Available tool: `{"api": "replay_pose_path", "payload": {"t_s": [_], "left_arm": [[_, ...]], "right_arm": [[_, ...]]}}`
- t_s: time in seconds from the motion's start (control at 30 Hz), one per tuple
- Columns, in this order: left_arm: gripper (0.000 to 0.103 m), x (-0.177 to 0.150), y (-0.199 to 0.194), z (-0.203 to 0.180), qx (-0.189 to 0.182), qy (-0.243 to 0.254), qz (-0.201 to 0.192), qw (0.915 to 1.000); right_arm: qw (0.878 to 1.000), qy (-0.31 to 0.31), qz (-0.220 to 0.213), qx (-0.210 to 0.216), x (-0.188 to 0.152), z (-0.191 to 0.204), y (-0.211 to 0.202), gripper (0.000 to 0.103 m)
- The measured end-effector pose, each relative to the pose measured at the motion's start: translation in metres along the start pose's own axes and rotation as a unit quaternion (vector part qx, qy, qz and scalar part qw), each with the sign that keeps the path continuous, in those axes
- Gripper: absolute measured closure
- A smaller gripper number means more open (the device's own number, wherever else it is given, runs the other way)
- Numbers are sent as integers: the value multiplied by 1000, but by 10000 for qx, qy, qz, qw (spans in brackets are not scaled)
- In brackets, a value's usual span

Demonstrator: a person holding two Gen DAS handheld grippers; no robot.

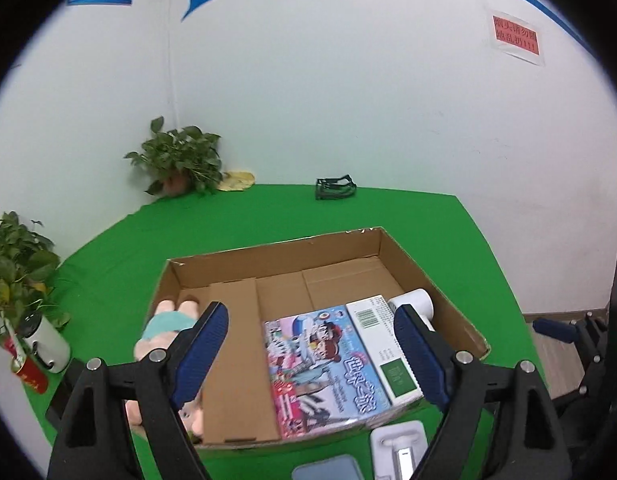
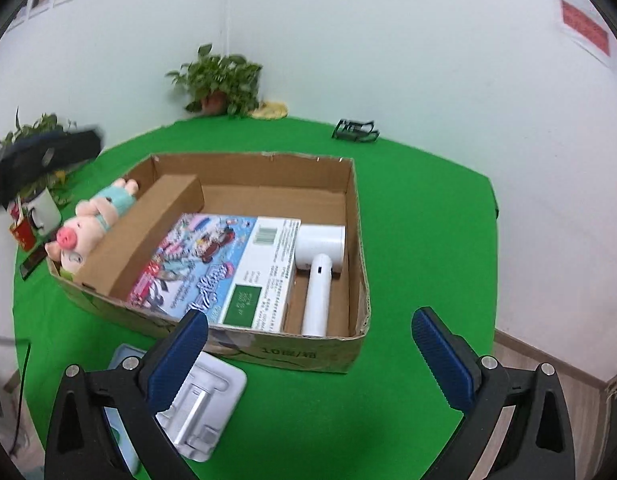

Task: Organize objects
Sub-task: 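Move the left gripper back from the box toward the phone case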

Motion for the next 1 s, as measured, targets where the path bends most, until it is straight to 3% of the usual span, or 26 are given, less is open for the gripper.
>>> {"api": "replay_pose_path", "payload": {"t_s": [0.23,0.33,0.63,0.77,1.0], "left_arm": [[18,-31,-34,23,457,-559,-160,9973],[18,-47,-36,34,394,-774,-34,9962],[18,-76,-50,43,247,-911,409,9947],[18,-77,-52,46,364,-899,385,9945],[18,-82,-56,41,246,-988,431,9939]], "right_arm": [[9997,128,-198,92,15,26,-4,0],[9990,24,-239,385,17,42,-14,0],[9986,-183,-248,441,-2,59,-49,0],[9982,-261,-324,438,-5,65,-66,0],[9963,-473,-392,605,-10,81,-86,0]]}}
Point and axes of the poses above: each gripper's, at about its wrist camera, not at the fingertips, and y roughly the way its jaws point, z to its left, x to its top, the point moved 10 cm from there along y, roughly the way its jaws point, and after that the axes turned 5 degrees about x, right-handed, at the moved point
